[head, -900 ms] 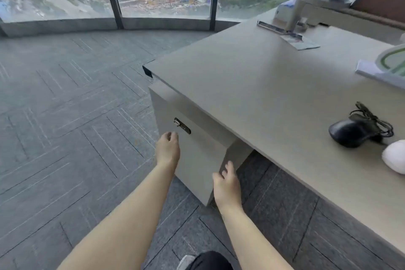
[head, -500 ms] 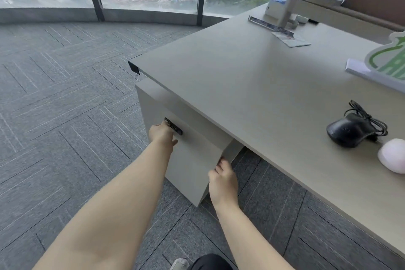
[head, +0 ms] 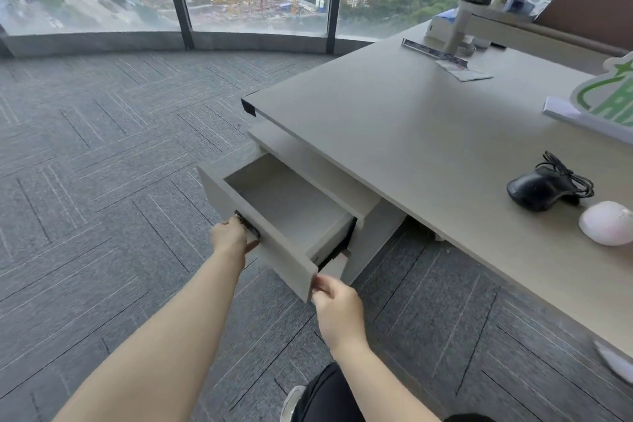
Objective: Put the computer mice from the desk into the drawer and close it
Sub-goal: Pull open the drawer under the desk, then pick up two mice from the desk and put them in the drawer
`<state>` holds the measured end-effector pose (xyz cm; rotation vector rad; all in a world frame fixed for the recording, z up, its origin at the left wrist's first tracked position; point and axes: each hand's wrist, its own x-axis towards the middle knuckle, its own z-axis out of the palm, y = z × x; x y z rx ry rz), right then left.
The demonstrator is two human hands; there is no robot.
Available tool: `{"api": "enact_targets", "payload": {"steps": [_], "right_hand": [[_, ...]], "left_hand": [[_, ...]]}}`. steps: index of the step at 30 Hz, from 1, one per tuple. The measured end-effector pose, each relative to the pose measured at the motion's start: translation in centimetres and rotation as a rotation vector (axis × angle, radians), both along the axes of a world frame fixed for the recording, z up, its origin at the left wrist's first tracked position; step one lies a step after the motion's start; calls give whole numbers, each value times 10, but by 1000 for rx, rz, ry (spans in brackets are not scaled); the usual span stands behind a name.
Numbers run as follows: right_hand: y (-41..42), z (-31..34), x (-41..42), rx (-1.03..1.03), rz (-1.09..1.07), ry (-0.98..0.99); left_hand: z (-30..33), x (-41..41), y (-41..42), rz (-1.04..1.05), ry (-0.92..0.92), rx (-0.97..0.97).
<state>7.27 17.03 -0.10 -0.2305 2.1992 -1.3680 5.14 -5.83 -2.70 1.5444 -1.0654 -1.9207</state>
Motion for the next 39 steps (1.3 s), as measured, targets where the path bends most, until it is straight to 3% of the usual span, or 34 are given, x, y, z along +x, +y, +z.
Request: {"api": "enact_targets", "payload": {"steps": [12,21,24,27,31,35,39], "right_hand": [[-11,0,125,-10,287,-54],[-15,-5,152,17,359,-76],[-13,5,148,-16,350,-76],[-5,31,125,-94,282,-13],[34,77,63,-175,75,181],[97,122,-5,-222,-218,386],[169,158,-68,-115,-511,571]], "left_hand": [[-13,164,-30,62,-49,-77],[1,207,-22,41,-85,-100],[26,210,-6,24,-222,-259],[58,204,10,-58,-314,-607],[117,150,53,-205,-179,-923],[156,70,122,-433,34,-1011],[180,-9,208,-744,118,-1041]]}}
